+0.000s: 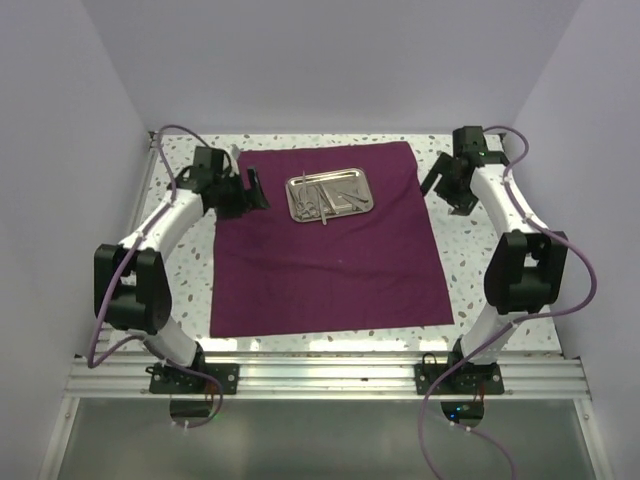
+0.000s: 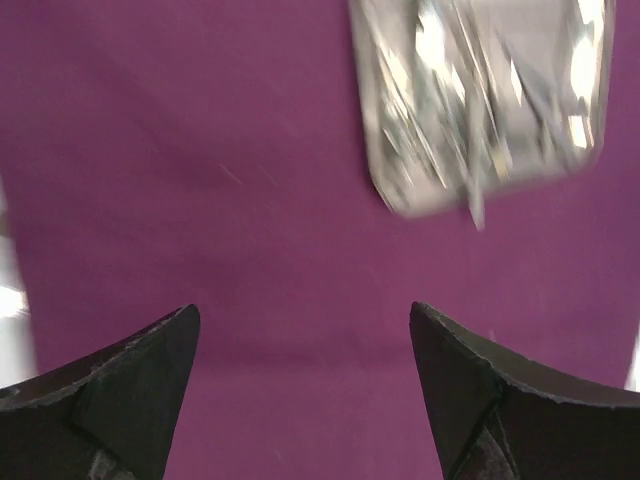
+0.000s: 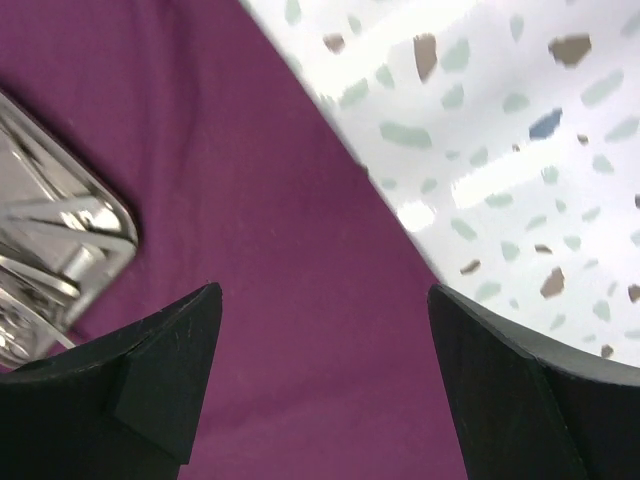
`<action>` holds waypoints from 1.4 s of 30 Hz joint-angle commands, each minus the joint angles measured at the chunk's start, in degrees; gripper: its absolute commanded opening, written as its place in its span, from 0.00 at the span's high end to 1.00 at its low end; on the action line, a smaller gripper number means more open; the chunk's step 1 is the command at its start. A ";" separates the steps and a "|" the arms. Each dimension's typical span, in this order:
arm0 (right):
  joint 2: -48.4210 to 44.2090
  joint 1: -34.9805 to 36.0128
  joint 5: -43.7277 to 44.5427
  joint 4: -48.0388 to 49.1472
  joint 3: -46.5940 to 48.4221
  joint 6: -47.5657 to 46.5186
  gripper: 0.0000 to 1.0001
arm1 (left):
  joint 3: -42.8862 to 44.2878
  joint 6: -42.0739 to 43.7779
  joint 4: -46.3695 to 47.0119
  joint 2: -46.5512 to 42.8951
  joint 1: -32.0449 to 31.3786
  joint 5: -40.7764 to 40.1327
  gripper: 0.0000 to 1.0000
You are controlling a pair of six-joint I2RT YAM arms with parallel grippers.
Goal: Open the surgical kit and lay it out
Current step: Adjust the surgical kit at the center of the board, then smooth out the surgical kit at the center of the board.
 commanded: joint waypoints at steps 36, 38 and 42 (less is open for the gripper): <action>11.89 0.43 -3.71 -2.90 -1.87 -3.69 0.16 | -37.91 0.53 -20.70 -18.20 -17.33 5.01 0.25; 12.51 0.43 -4.06 -2.72 -1.60 -3.61 0.16 | -37.39 0.80 -23.34 -18.46 -17.86 4.30 0.25; 14.00 0.52 -5.11 -2.28 -0.64 -3.17 0.16 | -34.67 0.62 -26.77 -19.25 -18.74 2.10 0.24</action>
